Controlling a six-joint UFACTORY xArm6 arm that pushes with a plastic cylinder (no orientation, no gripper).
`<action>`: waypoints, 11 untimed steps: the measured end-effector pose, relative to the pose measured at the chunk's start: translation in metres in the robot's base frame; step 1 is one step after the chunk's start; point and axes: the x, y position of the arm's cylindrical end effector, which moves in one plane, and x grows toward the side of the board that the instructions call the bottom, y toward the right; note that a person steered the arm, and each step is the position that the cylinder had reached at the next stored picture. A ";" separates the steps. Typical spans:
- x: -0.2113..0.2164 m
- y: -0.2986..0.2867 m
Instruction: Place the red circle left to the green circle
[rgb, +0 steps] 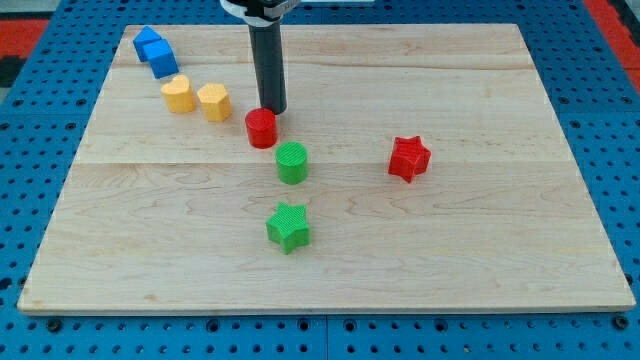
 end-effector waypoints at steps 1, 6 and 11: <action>0.000 0.000; 0.030 0.031; 0.039 -0.037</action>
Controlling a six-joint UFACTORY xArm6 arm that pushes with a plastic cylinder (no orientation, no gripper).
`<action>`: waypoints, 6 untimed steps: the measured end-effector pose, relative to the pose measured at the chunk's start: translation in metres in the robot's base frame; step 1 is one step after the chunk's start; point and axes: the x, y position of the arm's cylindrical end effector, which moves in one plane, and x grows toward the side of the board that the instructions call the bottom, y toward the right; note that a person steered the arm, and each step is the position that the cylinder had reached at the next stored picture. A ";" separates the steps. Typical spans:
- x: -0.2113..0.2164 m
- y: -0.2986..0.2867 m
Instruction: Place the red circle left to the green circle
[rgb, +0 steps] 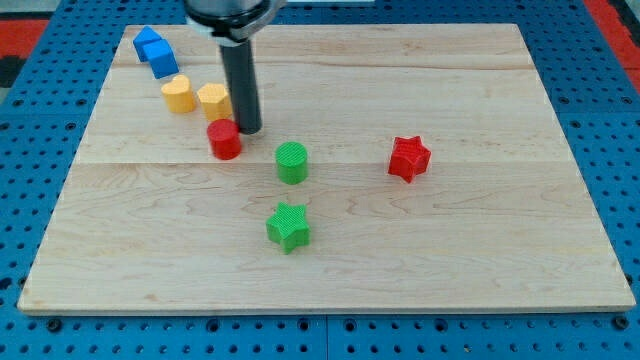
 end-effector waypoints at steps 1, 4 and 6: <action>0.024 -0.013; 0.016 -0.004; 0.004 -0.022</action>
